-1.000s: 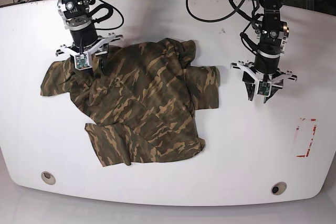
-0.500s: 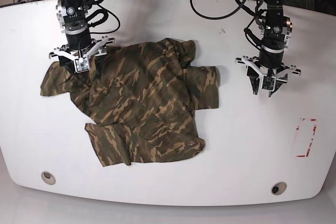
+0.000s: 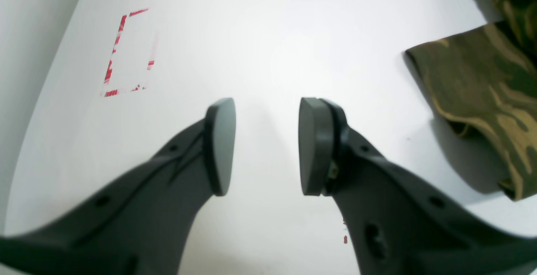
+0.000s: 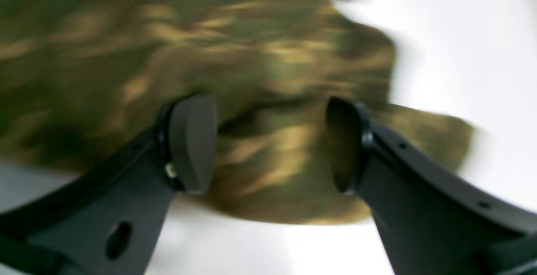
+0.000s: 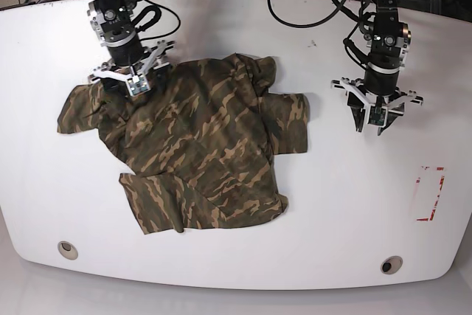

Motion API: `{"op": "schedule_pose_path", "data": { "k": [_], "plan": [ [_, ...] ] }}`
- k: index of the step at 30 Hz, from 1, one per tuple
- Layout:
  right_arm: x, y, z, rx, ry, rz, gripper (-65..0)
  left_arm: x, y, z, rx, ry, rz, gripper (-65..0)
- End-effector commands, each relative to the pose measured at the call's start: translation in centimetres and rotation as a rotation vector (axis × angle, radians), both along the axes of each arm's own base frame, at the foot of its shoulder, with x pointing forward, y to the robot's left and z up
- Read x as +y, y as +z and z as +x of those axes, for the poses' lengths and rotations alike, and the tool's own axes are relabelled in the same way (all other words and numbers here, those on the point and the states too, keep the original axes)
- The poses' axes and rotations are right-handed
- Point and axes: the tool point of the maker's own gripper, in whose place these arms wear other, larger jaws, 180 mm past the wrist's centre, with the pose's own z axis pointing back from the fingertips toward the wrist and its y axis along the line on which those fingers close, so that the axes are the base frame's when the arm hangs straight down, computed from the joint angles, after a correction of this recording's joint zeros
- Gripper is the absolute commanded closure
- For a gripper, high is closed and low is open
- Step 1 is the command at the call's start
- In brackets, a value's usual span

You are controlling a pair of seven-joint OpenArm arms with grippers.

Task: Layout the t-shirt on the table in an organized manner, then fold the t-shirt properly
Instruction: 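Grasp the shirt's collar area with the right gripper and drag it outward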

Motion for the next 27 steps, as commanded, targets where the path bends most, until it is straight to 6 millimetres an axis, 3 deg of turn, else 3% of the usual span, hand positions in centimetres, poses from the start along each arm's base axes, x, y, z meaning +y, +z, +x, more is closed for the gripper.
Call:
{"op": "schedule_pose_path", "data": {
  "k": [1, 4, 10, 27],
  "plan": [
    [1.0, 0.4, 0.1, -0.016, 0.045, 0.001, -39.3, -0.1, 1.3, 0.5, -0.049, -0.005, -0.001, -23.1],
    [2.6, -0.1, -0.3, 0.004, 0.098, 0.012, -39.6, -0.1, 1.3, 0.6, -0.05, -0.004, -0.005, -23.3],
    [3.9, -0.4, -0.4, 0.021, 0.137, 0.022, -39.9, -0.2, 1.2, 0.6, -0.049, -0.002, -0.01, -23.3],
    [6.4, 1.7, 2.9, -0.055, 0.166, 0.041, -41.1, 0.0, 1.5, 0.6, -0.053, -0.007, 0.001, -23.4]
  ]
}}
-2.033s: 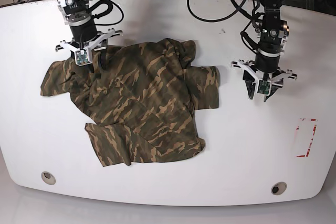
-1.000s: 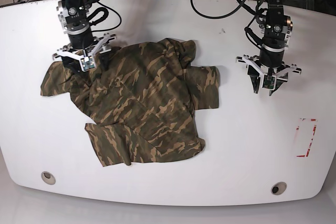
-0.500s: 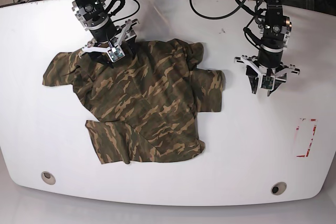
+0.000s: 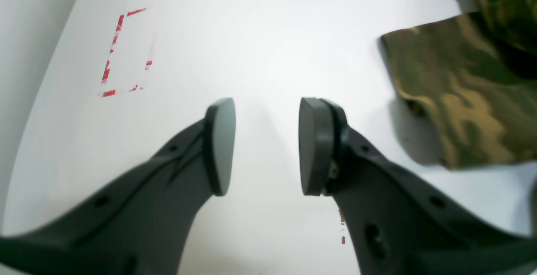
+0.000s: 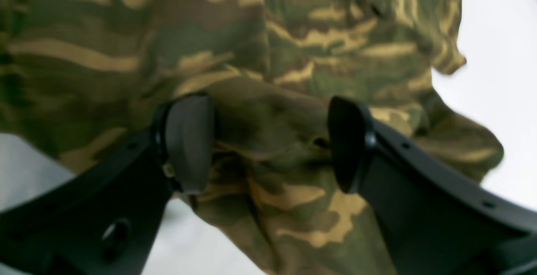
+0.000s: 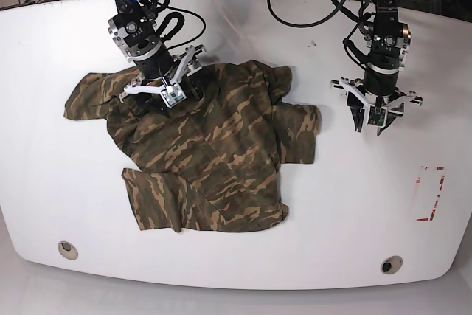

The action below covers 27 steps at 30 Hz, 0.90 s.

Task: Layout the t-shirt on the table in an organized manner, then fold the t-shirt properly
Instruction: 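Grasp the shirt's collar area with the right gripper and drag it outward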

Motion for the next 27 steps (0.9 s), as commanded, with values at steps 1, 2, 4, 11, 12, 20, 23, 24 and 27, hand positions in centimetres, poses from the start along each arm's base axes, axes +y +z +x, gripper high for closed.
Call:
{"op": "schedule_pose_path", "data": {
  "k": [1, 2, 4, 11, 12, 20, 23, 24, 27],
  "plan": [
    [0.2, 0.9, 0.5, -0.042, -0.003, -0.008, -40.9, 0.0, 1.6, 0.6, -0.059, -0.01, 0.006, -23.3],
    [0.2, 0.8, 0.6, -0.044, -0.004, -0.014, -40.9, 0.0, 1.6, 0.6, -0.059, -0.01, 0.005, -23.3],
    [0.3, 0.8, 0.7, -0.051, -0.002, -0.031, -40.8, 0.1, 1.6, 0.6, -0.059, -0.009, 0.006, -23.4],
    [1.0, 0.7, 0.7, -0.08, 0.047, -0.148, -40.9, 0.1, 1.6, 0.6, -0.057, -0.007, 0.002, -23.4],
    [1.2, 0.6, 0.7, -0.081, 0.053, -0.158, -40.9, 0.1, 1.6, 0.6, -0.057, -0.006, 0.002, -23.4],
    [1.6, 0.1, 0.7, -0.065, 0.047, -0.142, -40.8, 0.1, 1.8, 0.6, -0.059, -0.009, 0.003, -23.3],
    [1.6, 0.3, 0.9, -0.063, 0.035, -0.12, -40.5, 0.2, 1.8, 0.6, -0.058, -0.008, 0.004, -23.3],
    [1.5, 0.4, 0.9, -0.064, 0.034, -0.114, -40.6, 0.2, 1.8, 0.6, -0.059, -0.007, 0.005, -23.3],
    [1.6, 0.7, 1.1, -0.063, 0.027, -0.092, -40.7, 0.3, 1.8, 0.6, -0.058, -0.005, 0.006, -23.3]
  ]
}}
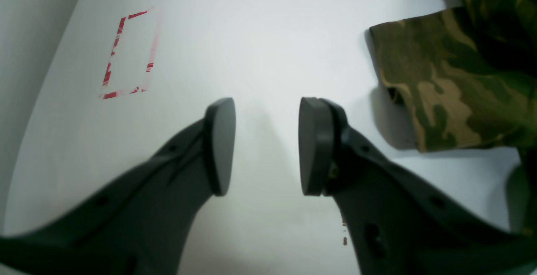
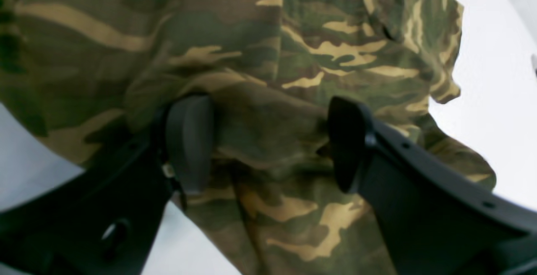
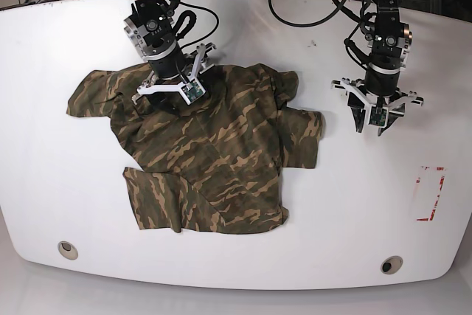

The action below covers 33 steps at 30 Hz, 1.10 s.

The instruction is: Layout the t-shirt on the table in an organized manner, then fold the t-shirt properly

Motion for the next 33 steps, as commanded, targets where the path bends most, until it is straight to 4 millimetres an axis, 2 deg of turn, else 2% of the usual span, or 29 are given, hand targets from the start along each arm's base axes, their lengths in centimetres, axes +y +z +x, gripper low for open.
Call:
{"op": "schedule_pose_path", "data": {
  "k": [1, 12, 14, 24, 28, 33],
  "plan": [
    [0.1, 1.7, 1.0, -0.055, -0.008, 0.033, -40.7, 0.2, 1.5, 0.5, -0.05, -0.001, 0.007, -23.3],
    [-0.8, 3.3, 2.9, -0.088, -0.075, 0.095, -41.8, 0.2, 1.6, 0.6, -0.052, -0.001, 0.006, -23.0],
    [-0.5, 3.8, 3.1, -0.097, -0.07, 0.115, -42.2, 0.2, 1.7, 0.6, -0.054, -0.002, 0.005, -23.1],
    [-2.1, 4.9, 5.1, -0.109, -0.142, 0.045, -42.9, 0.2, 1.5, 0.6, -0.049, 0.0, 0.002, -23.2],
    [-2.7, 5.2, 5.7, -0.092, -0.163, 0.021, -40.6, 0.2, 1.5, 0.6, -0.05, -0.001, 0.001, -23.3],
    [-2.8, 5.6, 6.2, -0.065, -0.157, -0.014, -30.6, 0.3, 1.5, 0.7, -0.05, -0.001, 0.002, -23.6]
  ]
}}
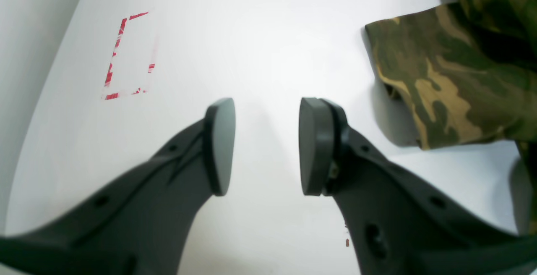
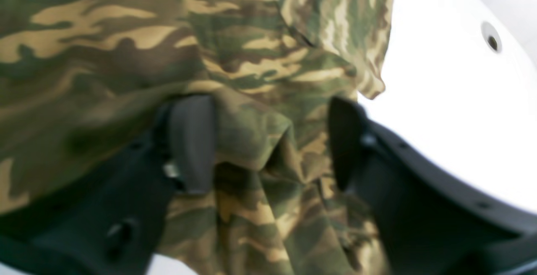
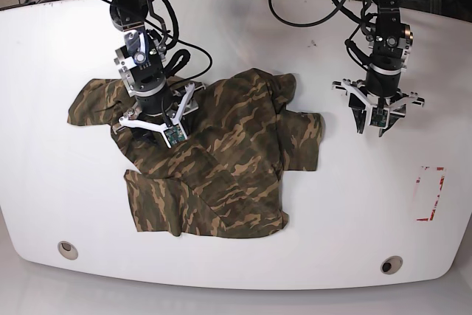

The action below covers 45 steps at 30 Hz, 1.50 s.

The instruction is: Layout the t-shirt on the table in an organized manner, then fold the t-shirt properly

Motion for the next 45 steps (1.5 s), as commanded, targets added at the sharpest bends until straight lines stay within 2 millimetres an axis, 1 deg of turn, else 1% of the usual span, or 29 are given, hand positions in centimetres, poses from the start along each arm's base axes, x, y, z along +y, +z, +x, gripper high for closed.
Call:
{"op": "schedule_pose_path", "data": {
  "k": [1, 3, 5, 11, 15, 19, 23, 25, 27, 29, 31, 35, 37, 43, 45],
  "plan": [
    [0.0, 2.0, 1.2, -0.062, 0.002, 0.0, -28.4, 0.1, 1.4, 0.6, -0.052, -0.004, 0.001, -23.6],
    [0.1, 2.2, 1.3, -0.062, 0.006, -0.002, -24.4, 0.1, 1.5, 0.7, -0.056, -0.004, 0.001, -23.7],
    [0.6, 3.0, 1.5, -0.082, 0.016, 0.003, -22.4, -0.1, 1.5, 0.6, -0.055, -0.007, 0.002, -23.5],
    [1.6, 5.1, 2.2, -0.134, 0.041, 0.005, -24.9, 0.0, 1.3, 0.5, -0.048, -0.004, -0.001, -23.5],
    [3.6, 6.4, 2.7, -0.165, 0.102, 0.013, -26.2, -0.1, 1.1, 0.6, -0.043, -0.009, -0.004, -23.4],
    [5.7, 7.2, 2.9, -0.183, 0.161, 0.016, -24.7, -0.2, 1.1, 0.6, -0.044, -0.009, -0.004, -23.6],
    [8.0, 7.2, 2.5, -0.184, 0.228, 0.022, -19.3, -0.1, 1.1, 0.6, -0.041, -0.006, 0.0, -23.3],
    [8.8, 7.1, 2.3, -0.184, 0.255, 0.021, -14.6, -0.1, 1.0, 0.6, -0.04, -0.005, -0.001, -23.3],
    [9.2, 7.1, 2.1, -0.182, 0.267, 0.02, -9.7, -0.1, 1.0, 0.6, -0.039, -0.004, -0.002, -23.3],
    [9.4, 6.9, 1.6, -0.178, 0.27, 0.028, -4.1, 0.0, 1.2, 0.7, -0.048, -0.003, -0.001, -23.3],
    [9.0, 7.0, 1.6, -0.181, 0.26, 0.029, -0.2, 0.0, 1.3, 0.7, -0.05, -0.003, -0.003, -23.3],
    [7.6, 7.2, 1.9, -0.184, 0.216, 0.039, 0.0, 0.0, 1.2, 0.7, -0.047, -0.006, -0.003, -23.2],
    [6.3, 7.1, 2.0, -0.173, 0.172, 0.051, 0.0, 0.0, 0.9, 0.6, -0.033, -0.004, -0.006, -23.2],
    [3.4, 6.7, 0.9, -0.14, 0.059, 0.13, -1.6, -0.1, 0.9, 0.6, -0.033, -0.003, -0.01, -23.2],
    [3.3, 7.0, 0.4, -0.14, 0.045, 0.158, -2.3, -0.1, 1.0, 0.7, -0.039, -0.003, -0.012, -23.3]
  ]
}}
